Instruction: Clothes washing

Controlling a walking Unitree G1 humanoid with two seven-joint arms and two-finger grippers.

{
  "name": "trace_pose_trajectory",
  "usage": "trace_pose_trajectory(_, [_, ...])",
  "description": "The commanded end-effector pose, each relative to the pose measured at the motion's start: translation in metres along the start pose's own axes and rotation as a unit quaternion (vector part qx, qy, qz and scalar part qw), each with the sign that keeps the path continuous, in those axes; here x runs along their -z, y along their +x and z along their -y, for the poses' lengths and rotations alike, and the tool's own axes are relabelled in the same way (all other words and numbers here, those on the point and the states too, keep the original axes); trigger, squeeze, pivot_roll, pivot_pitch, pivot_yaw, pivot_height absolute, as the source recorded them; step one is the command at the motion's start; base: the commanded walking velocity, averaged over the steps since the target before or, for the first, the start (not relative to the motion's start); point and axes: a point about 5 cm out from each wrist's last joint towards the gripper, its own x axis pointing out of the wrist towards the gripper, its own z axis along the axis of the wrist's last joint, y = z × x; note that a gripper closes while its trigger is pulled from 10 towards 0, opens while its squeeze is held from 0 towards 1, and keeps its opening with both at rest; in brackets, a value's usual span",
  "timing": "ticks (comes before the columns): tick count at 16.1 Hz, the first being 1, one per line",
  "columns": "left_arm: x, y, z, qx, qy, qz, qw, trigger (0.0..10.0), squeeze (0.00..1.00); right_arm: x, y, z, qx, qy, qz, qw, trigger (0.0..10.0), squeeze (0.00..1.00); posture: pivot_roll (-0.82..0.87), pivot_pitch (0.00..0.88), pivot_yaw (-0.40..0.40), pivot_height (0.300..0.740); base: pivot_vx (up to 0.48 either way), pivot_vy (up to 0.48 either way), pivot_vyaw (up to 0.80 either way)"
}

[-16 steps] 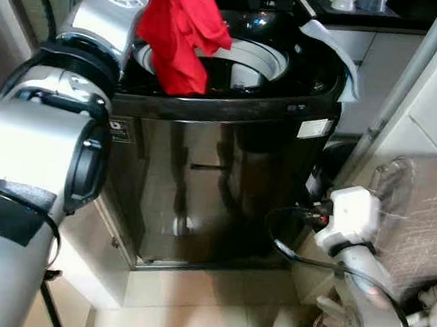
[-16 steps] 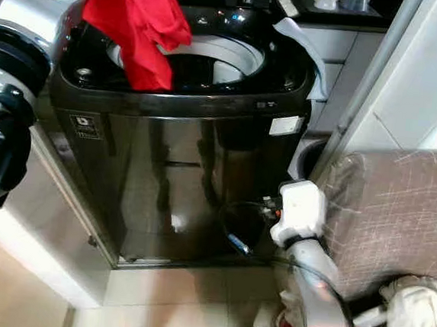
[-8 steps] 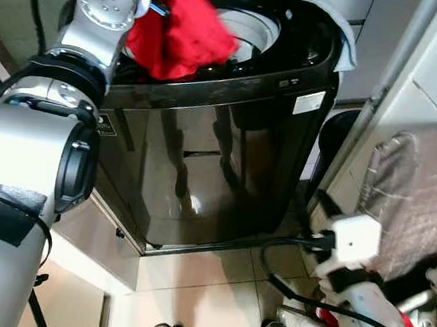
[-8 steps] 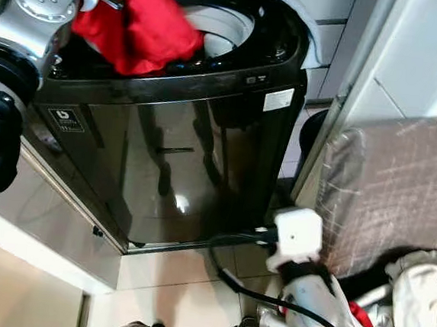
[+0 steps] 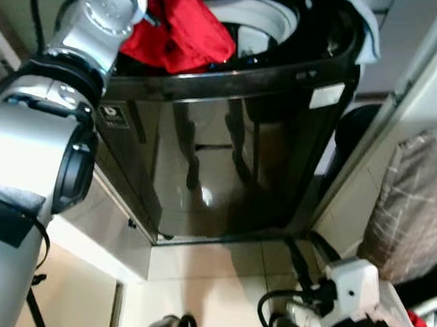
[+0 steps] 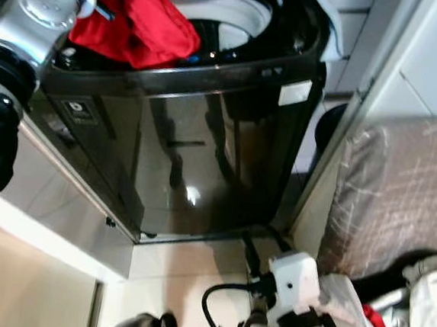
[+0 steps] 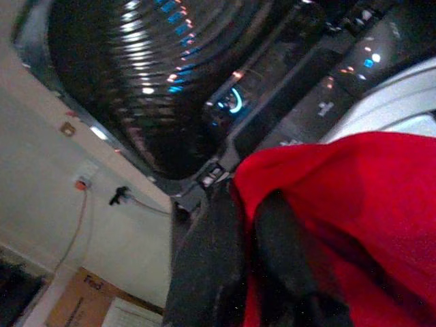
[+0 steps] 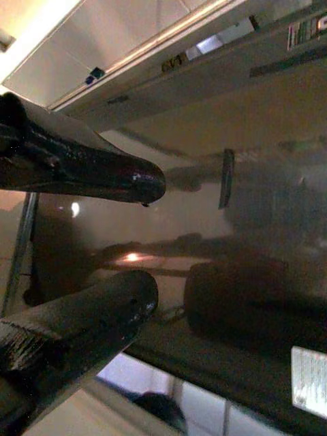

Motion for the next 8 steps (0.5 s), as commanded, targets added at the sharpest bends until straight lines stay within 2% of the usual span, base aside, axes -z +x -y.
trace_pose_trajectory(1, [0.011,-0.002,0.0,-0.001,-0.009,-0.023,1.0,10.0,1.0,-0.003,-0.003,-0.001,0.005,-0.001,0.0,1.0,10.0,0.0,-0.35,0.219,0.171,0.74,0.0,0.0,0.0])
trace_pose_trajectory(4, [0.013,-0.002,0.001,-0.009,0.018,-0.021,1.0,10.0,1.0,-0.003,-0.006,0.0,0.019,0.0,-0.007,1.0,10.0,0.0,-0.35,0.225,0.173,0.74,0.0,0.0,0.0])
trace_pose_trajectory(5, [0.008,-0.002,-0.006,-0.022,0.041,-0.011,0.999,10.0,1.0,-0.004,-0.005,-0.001,0.013,0.0,-0.006,1.0,10.0,0.0,-0.34,0.231,0.164,0.74,0.0,0.0,0.0])
trace_pose_trajectory(6, [-0.001,-0.001,-0.018,-0.052,0.061,0.008,0.997,10.0,1.0,-0.004,-0.002,0.0,0.011,-0.001,-0.005,1.0,10.0,0.0,-0.32,0.23,0.158,0.74,0.0,0.0,0.0])
trace_pose_trajectory(8, [-0.01,-0.001,-0.03,-0.07,0.084,0.025,0.994,10.0,1.0,-0.004,0.005,-0.003,0.0,0.001,0.0,1.0,10.0,0.0,-0.3,0.226,0.155,0.74,0.0,0.0,0.0])
